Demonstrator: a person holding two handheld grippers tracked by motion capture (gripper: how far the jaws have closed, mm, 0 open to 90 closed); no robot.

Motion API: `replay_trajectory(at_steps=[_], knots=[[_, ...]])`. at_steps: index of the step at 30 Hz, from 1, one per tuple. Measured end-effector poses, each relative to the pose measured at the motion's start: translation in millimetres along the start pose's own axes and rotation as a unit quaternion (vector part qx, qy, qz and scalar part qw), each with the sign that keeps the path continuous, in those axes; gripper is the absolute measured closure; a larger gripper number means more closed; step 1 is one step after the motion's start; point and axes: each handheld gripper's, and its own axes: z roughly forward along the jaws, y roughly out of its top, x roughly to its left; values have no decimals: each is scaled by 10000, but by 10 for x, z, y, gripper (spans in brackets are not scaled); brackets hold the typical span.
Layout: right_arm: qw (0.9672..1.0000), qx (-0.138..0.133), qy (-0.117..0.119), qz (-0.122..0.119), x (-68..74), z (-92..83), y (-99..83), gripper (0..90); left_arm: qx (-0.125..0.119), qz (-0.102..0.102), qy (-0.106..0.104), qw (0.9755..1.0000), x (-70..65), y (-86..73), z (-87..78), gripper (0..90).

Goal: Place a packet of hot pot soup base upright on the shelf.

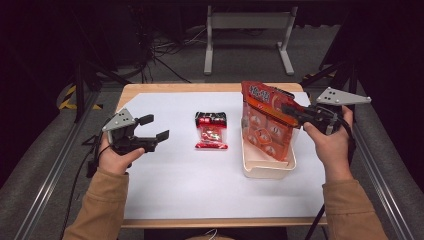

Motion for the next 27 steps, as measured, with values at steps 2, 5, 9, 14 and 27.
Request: replay_trajectory(at_steps=[2, 5, 9, 14, 27], knots=[[9999, -43, 45, 126, -17, -13, -66, 893, 39, -1, 69, 10000, -6, -6, 31, 128], [9999, 4, 57, 139, -8, -15, -120, 893, 118, -7, 155, 9998, -4, -7, 66, 83], [9998, 86, 92, 175, 15, 4, -219, 893, 146, -218, 37, 9996, 18, -6, 82, 62], [9993, 56, 135, 344, 22, -23, -329, 894, 17, -171, -82, 9998, 25, -10, 116, 59], [9995, 74, 88, 305, 82, -82, -394, 891, -128, -218, -192, 9995, -6, -54, 245, 44]])
